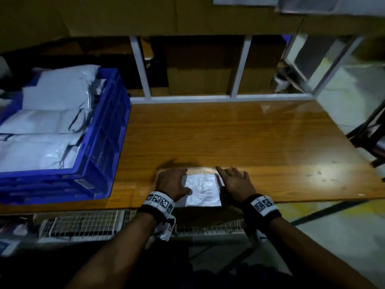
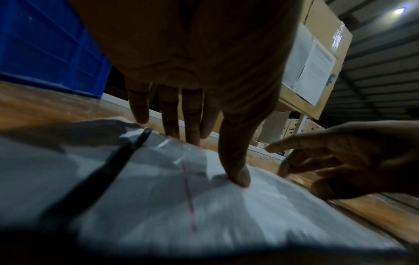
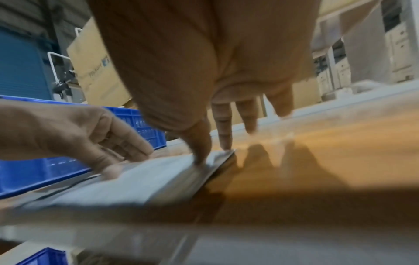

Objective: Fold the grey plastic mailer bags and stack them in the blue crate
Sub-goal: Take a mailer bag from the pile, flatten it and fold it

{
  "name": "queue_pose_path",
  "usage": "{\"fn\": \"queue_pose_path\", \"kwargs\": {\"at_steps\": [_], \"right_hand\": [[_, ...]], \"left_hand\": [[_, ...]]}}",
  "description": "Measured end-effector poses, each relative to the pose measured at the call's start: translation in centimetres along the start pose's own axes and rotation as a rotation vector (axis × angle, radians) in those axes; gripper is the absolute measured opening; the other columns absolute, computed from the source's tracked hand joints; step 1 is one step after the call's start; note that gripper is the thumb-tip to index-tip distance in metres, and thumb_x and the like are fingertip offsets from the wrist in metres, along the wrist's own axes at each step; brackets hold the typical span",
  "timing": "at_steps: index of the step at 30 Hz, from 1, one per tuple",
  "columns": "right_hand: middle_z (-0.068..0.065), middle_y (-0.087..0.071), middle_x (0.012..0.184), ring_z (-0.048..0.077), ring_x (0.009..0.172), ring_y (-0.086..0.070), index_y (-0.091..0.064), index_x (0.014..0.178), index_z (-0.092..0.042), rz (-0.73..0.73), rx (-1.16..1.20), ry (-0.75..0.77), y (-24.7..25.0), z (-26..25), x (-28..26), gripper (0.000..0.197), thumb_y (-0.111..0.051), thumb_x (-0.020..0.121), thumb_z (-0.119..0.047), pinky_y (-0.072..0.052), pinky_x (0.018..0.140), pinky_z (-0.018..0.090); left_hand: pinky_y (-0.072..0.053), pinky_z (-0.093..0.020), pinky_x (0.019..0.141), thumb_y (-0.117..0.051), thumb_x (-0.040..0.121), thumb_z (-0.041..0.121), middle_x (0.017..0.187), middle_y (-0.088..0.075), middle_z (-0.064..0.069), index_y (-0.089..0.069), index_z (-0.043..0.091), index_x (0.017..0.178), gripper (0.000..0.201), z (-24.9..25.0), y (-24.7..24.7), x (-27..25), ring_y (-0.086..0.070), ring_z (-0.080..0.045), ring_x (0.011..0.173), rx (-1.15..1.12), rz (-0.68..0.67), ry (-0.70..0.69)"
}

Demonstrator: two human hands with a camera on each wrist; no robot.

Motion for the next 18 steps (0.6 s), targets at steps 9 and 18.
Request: {"fn": "queue_pose_path", "kwargs": {"at_steps": [9,18], "right_hand": [[0.003,-0.051,0.124,0.025,0.115,-0.047,-0.059,0.129,-0.024,0.043,0.129,0.087,5.5,0.2,0.6,0.058,-0.077,0.079,-0.048,-0.047,0.091,0.038],[0.002,-0.060,0.089,0.031,0.078,-0.053,-0.060,0.085,-0.022,0.546,0.078,0.186,4.9,-0.3,-2.7,0.010,-0.065,0.078,-0.017,-0.037,0.056,0.036]], "left_hand": [[-0.056,-0.032,0.075,-0.079,0.082,0.027,0.097,-0.076,0.004,-0.079,0.027,0.101,0.019,1.9,5.9,1.1,-0.069,-0.020,0.093,-0.015,-0.004,-0.163],[-0.045,-0.029,0.059,-0.079,0.063,0.011,0.080,-0.065,0.002,-0.071,0.025,0.077,0.021,2.0,5.5,-1.6,-0.063,-0.023,0.071,-0.012,0.444,-0.521]]}}
Point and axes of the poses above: each hand's wrist, its own x-axis towards the middle knuckle, its own y-axis out of the back of the hand, z = x × y, the point moved 3 cm from there along x, towards the middle knuckle
